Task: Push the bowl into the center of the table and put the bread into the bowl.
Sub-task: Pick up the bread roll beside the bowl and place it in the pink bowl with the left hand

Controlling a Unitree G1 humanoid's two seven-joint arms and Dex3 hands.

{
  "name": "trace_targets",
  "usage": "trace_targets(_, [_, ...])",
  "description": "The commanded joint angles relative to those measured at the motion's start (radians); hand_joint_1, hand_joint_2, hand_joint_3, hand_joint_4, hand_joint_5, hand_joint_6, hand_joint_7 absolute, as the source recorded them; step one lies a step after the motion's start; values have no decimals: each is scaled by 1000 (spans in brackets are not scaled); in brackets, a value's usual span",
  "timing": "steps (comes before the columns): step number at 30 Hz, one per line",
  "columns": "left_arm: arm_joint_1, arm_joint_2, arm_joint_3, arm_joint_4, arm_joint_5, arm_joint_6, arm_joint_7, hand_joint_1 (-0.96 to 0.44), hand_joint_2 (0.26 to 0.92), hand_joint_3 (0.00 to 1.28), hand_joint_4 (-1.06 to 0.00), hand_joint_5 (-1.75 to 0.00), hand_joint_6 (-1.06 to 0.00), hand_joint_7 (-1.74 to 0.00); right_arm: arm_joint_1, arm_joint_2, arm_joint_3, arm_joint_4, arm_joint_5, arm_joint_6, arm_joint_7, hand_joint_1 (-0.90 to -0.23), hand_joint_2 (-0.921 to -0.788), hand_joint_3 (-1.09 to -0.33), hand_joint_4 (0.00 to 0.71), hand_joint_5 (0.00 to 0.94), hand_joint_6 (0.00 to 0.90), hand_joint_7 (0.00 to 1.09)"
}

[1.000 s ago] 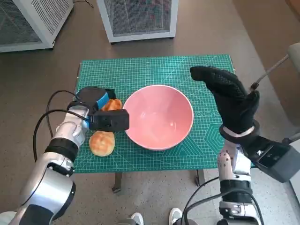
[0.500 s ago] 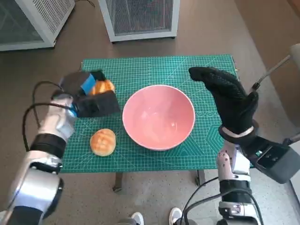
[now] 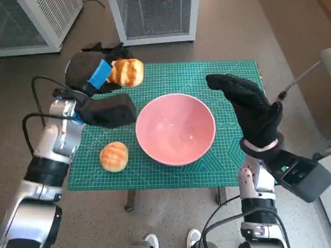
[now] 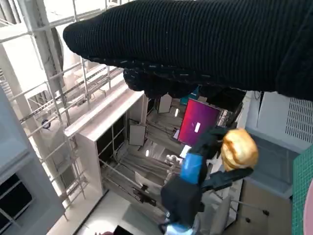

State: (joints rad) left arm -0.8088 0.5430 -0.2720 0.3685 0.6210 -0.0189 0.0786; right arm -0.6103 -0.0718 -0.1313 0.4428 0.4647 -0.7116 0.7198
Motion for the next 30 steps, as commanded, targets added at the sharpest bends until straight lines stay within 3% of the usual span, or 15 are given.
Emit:
trace_targets(1, [115,-15,-12,-332,23,-11,-69,1,919,27,-749,-1057,-664,-1171,27,-1,15,-5,-15,20,10,-592,-921,-617,304,0,-1,704])
trace_targets(14, [157,-74,-124,-314,100,-106,-121,1,920,32,-739,-1118,-656,-1128,55,-11,19,-49,0,55,12,-591,-921,-617,294,0,-1,712])
trace_targets(24, [163,-124,-152,-240,114,-162,-130,1,914,29,-760,-1164,-679,-1041,72,-15,10,-63,10,62,17,-592,-921,-608,298,2,-1,696])
trace_targets(28, [192,-141,-144,-255,98,-132,-174,1,919,148,-622,-1253,-515,-1256,76,-17,5,-61,12,59,21,-588,-921,-604,299,3,-1,680])
trace_targets(29, [200,-142,-142,-264,97,-120,-188,-7,896,153,-542,-1128,-452,-1144,77,-17,4,-61,13,58,22,-586,-921,-603,300,3,-1,677])
trace_targets(30, [210,-141,-143,-282,103,-96,-214,-17,870,143,-481,-840,-405,-898,77,-18,3,-61,12,58,22,-585,-921,-603,300,3,-1,672])
